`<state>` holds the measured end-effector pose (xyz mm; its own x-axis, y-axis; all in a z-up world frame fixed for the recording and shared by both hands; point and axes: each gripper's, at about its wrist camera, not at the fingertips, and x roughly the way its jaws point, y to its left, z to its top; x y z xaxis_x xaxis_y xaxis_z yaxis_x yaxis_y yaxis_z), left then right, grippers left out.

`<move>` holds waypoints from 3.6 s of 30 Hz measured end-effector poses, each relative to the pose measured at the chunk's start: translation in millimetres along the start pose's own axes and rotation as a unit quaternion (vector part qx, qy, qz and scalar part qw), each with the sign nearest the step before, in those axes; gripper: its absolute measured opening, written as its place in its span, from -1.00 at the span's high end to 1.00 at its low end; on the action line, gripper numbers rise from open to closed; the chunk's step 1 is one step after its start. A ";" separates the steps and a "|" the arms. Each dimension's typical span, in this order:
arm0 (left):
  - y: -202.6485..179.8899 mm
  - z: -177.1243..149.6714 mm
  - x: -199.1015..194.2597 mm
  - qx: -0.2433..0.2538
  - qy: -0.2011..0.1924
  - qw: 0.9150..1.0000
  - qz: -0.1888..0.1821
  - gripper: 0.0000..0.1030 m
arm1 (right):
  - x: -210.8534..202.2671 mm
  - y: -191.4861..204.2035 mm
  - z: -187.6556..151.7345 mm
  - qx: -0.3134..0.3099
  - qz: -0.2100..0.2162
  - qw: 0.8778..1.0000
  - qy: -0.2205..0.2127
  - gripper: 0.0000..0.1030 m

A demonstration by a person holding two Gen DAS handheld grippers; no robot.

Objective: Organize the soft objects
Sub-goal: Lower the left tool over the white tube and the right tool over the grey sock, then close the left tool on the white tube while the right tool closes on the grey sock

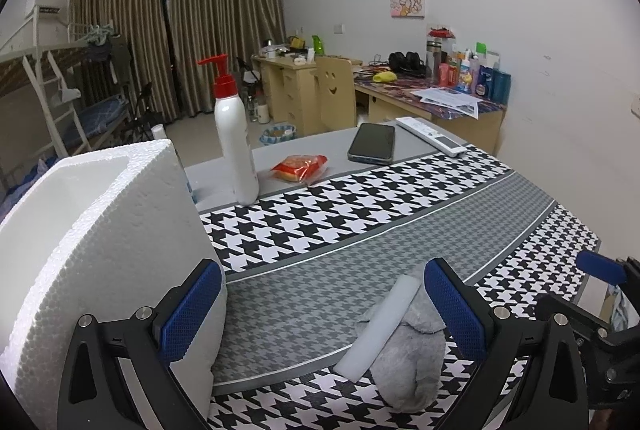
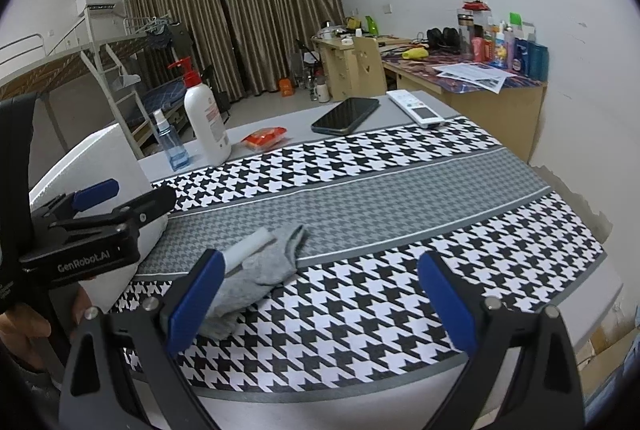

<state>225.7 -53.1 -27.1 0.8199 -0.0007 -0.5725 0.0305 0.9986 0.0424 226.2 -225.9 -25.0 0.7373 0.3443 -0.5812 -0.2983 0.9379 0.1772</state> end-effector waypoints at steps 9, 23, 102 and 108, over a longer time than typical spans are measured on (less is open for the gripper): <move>-6.0 -11.1 9.4 0.021 0.021 0.999 -0.012 -0.98 | 9.1 10.6 -0.1 -0.006 0.004 1.000 0.004 -0.92; -4.6 -24.2 26.3 0.033 0.053 0.998 -0.012 -0.97 | 17.1 17.5 -2.7 -0.006 0.003 1.000 0.016 -0.92; 6.5 -42.4 43.3 0.022 0.084 0.988 -0.125 0.65 | 102.0 46.2 -9.3 -0.045 0.044 0.989 0.136 0.64; 5.9 -40.4 34.2 0.028 0.060 0.992 -0.112 0.65 | 91.8 42.6 -9.7 -0.034 0.040 0.991 0.122 0.71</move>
<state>230.9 -45.2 -79.5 0.7150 -0.2125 -0.6661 0.2380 0.9698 -0.0538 275.3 -154.8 -78.5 0.5442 0.3884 -0.7436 -0.3956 0.9005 0.1807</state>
